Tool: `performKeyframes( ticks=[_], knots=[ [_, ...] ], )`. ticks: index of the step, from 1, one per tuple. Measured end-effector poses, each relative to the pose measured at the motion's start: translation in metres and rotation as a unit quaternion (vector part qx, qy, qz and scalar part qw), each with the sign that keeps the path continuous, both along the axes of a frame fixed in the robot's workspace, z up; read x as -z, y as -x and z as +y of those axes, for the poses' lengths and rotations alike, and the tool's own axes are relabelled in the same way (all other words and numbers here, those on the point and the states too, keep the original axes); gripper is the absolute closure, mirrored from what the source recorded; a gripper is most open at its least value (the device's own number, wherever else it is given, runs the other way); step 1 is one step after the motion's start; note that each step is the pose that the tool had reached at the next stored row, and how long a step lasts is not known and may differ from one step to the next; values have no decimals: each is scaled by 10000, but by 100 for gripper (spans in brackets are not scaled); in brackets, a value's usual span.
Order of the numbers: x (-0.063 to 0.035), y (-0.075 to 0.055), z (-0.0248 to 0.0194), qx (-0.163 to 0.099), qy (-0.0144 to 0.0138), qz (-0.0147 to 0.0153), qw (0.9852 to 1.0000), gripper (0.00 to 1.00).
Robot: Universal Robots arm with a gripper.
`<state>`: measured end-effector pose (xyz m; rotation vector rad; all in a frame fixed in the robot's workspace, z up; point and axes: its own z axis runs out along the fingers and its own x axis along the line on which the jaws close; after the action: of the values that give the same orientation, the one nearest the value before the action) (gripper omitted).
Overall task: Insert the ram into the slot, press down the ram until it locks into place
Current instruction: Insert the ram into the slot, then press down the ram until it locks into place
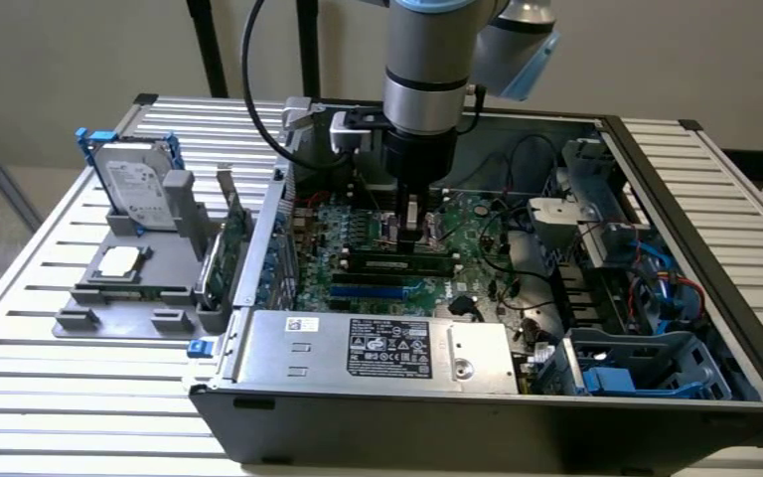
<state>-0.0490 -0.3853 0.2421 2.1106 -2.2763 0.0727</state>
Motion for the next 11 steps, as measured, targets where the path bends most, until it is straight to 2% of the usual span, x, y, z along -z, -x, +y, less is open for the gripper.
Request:
performKeyframes(
  ticks=[11],
  knots=[
    [0,0,0,0,0,0,10000,89]
  ],
)
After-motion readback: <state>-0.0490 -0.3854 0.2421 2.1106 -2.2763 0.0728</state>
